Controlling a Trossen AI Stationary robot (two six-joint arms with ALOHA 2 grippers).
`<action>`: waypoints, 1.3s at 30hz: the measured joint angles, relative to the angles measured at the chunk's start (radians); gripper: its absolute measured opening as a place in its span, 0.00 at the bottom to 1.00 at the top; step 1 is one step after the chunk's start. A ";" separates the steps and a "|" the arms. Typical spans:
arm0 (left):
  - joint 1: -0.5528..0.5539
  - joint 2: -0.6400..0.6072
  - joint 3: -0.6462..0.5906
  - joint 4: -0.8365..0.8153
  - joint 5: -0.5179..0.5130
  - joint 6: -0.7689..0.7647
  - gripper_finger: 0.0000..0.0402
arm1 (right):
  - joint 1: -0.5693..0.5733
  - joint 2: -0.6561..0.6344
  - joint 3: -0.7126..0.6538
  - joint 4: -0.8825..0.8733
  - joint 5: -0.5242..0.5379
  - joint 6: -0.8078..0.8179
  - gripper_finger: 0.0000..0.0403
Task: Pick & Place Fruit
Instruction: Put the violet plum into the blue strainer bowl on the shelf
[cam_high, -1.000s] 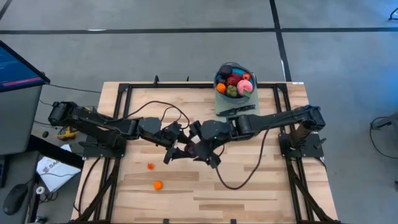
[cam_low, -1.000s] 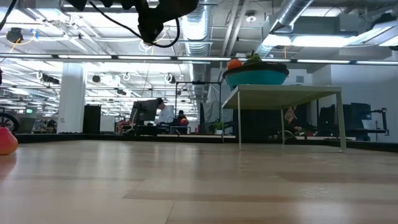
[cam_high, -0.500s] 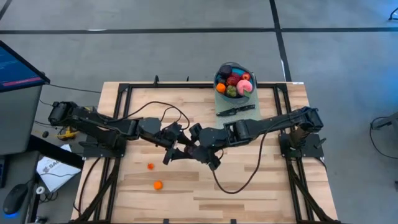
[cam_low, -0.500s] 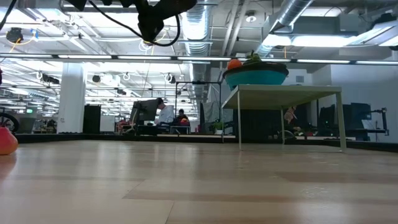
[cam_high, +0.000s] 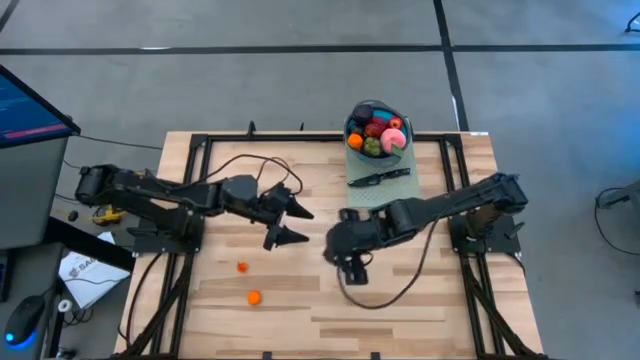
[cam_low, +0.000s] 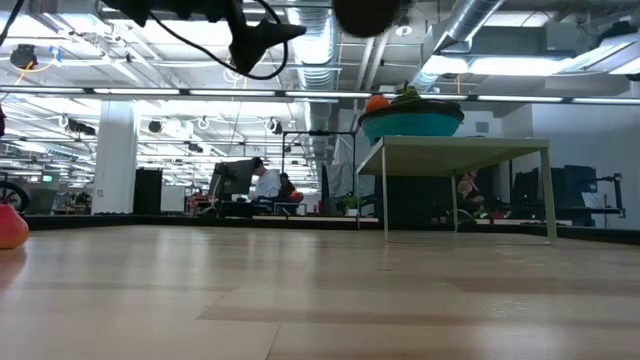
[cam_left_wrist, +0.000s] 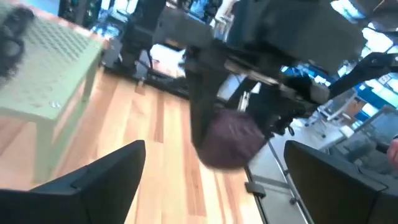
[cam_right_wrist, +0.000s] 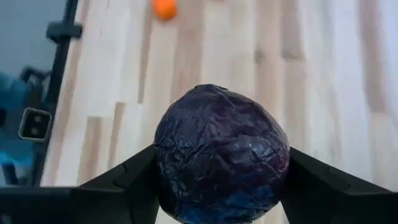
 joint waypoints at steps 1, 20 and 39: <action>0.009 -0.006 0.000 0.003 0.000 0.000 0.94 | 0.005 -0.016 0.001 -0.027 0.014 0.037 0.62; 0.031 -0.070 0.000 0.009 0.000 0.086 0.86 | -0.632 -0.424 0.005 -0.231 0.247 0.102 0.62; 0.030 -0.070 0.000 0.010 -0.143 0.056 0.83 | -1.122 -0.132 0.004 -0.143 -0.229 -0.023 0.64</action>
